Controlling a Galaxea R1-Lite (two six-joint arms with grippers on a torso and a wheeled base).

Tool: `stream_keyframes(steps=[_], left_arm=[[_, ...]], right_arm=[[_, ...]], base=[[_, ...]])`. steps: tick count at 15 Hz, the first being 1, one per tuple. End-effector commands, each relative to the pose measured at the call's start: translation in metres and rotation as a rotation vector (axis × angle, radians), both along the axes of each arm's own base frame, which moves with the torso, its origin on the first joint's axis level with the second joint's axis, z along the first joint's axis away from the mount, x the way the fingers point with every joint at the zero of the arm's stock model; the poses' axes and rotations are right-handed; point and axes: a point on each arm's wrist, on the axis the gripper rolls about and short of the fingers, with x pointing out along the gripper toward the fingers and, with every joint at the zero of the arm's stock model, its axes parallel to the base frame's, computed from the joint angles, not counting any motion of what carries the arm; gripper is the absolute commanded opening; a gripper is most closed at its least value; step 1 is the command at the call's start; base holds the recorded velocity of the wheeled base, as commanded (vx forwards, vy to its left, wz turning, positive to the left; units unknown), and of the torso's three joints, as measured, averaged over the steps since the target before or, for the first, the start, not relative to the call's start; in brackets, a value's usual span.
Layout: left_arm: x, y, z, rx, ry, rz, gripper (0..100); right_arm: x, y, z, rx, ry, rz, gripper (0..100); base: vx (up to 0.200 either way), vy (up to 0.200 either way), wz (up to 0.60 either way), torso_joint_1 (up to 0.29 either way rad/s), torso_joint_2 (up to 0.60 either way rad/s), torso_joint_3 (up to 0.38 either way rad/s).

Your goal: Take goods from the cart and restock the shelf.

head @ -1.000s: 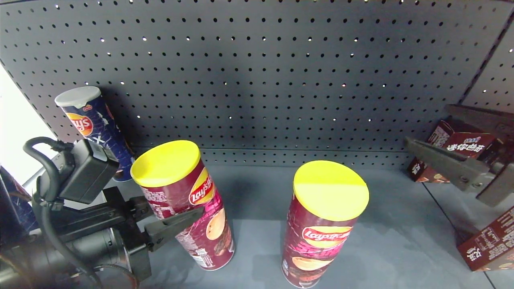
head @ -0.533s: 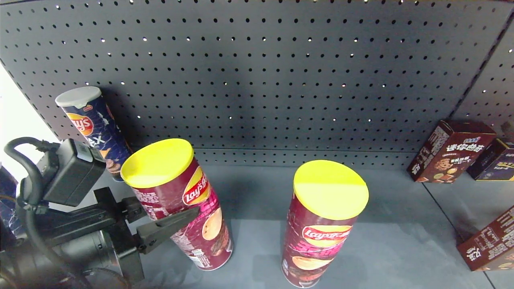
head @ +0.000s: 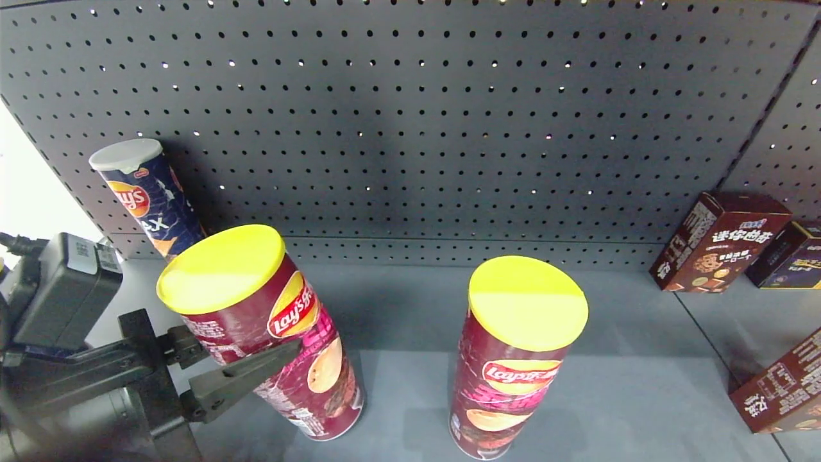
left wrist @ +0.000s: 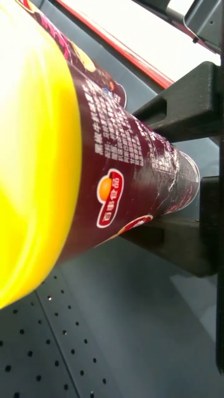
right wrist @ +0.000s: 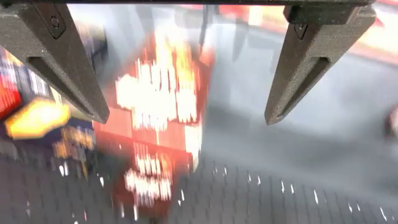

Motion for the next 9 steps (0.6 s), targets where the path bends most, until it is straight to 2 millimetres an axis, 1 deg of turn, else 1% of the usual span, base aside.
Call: stream_keyframes(steps=[1,4,5,6,7,9], left_arm=[[-0.002,0.001,0.002,-0.007,-0.012,0.000,0],[-0.003,0.002,0.002,-0.009,-0.014,-0.003,0],[-0.003,0.001,0.003,-0.010,-0.016,-0.003,0],[-0.003,0.001,0.003,-0.010,-0.016,-0.003,0],[-0.003,0.001,0.003,-0.011,-0.017,-0.003,0],[-0.003,0.001,0.004,-0.012,-0.020,-0.005,0]], right_arm=[[-0.029,-0.009,-0.034,0.021,-0.064,-0.021,100],[-0.030,-0.010,-0.041,0.024,-0.067,0.005,100],[-0.029,-0.010,-0.046,0.022,-0.060,0.012,100],[-0.027,-0.009,-0.057,0.016,-0.041,0.013,100],[-0.024,-0.008,-0.064,0.017,-0.024,0.012,100],[-0.022,-0.006,-0.071,0.007,-0.003,0.033,100]], base=[[0.000,0.000,0.00,0.000,0.00,0.000],[0.000,0.000,0.00,0.000,0.00,0.000],[0.000,0.000,0.00,0.000,0.00,0.000],[0.000,0.000,0.00,0.000,0.00,0.000],[0.000,0.000,0.00,0.000,0.00,0.000],[0.000,0.000,0.00,0.000,0.00,0.000]])
